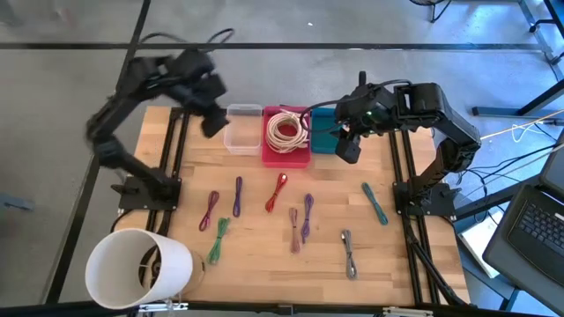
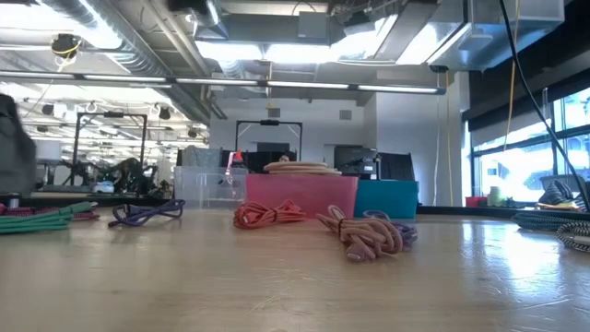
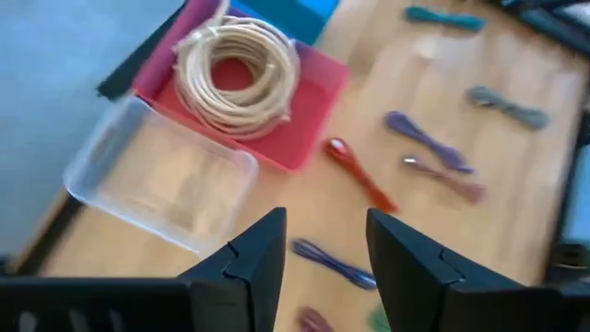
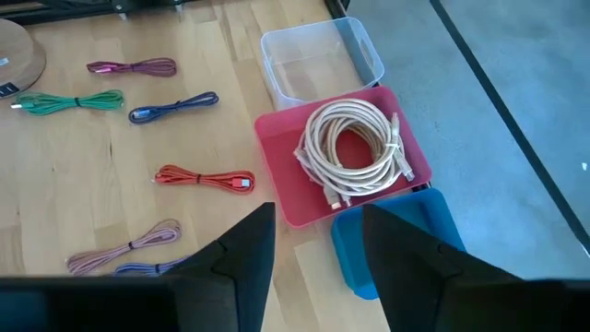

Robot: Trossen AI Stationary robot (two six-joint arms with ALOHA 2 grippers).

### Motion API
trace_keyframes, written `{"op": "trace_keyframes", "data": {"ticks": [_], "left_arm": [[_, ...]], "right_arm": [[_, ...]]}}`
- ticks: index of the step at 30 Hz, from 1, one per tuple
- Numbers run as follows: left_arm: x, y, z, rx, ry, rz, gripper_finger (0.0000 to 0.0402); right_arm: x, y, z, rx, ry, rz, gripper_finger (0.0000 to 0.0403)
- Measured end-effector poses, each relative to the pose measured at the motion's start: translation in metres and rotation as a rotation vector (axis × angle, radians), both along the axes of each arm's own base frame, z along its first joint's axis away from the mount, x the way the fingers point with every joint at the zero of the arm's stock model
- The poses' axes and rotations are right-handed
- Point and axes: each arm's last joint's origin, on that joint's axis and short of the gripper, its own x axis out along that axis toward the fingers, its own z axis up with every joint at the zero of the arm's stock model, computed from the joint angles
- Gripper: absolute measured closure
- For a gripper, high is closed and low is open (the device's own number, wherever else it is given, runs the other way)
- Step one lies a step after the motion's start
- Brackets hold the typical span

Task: Pick & Place USB Port
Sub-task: Put the pink charger cable into the transparent bin

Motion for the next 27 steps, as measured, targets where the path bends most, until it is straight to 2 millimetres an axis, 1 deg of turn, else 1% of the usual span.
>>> {"op": "trace_keyframes", "data": {"ticks": [2,5,8,12,15,20,23,25,27], "left_arm": [[-0.015,-0.019,-0.002,-0.058,-0.011,0.048,0.0258],[-0.034,-0.041,-0.017,-0.148,0.006,0.126,0.0257],[-0.05,-0.06,-0.043,-0.219,0.077,0.23,0.0256],[-0.058,-0.076,-0.09,-0.291,0.158,0.362,0.0256],[-0.056,-0.084,-0.127,-0.349,0.149,0.41,0.0256],[-0.04,-0.094,-0.193,-0.468,0.125,0.423,0.0254],[-0.033,-0.101,-0.233,-0.531,0.161,0.434,0.0251],[-0.033,-0.105,-0.255,-0.567,0.196,0.455,0.0249],[-0.036,-0.109,-0.271,-0.575,0.242,0.485,0.0248]], "right_arm": [[0.0,-0.001,0.0,-0.006,0.003,0.004,0.0237],[0.0,-0.001,0.0,-0.019,0.007,0.011,0.0237],[0.0,-0.002,0.0,-0.036,0.008,-0.002,0.0237],[0.0,-0.002,0.0,-0.037,0.009,-0.003,0.0237],[0.0,-0.002,0.0,-0.037,0.009,-0.003,0.0237],[0.0,-0.002,0.0,-0.036,0.008,-0.002,0.0238],[0.0,-0.002,0.0,-0.034,0.008,-0.001,0.0238],[0.0,-0.002,0.0,-0.034,0.008,-0.001,0.0238],[0.0,-0.002,0.0,-0.034,0.008,-0.001,0.0238]]}}
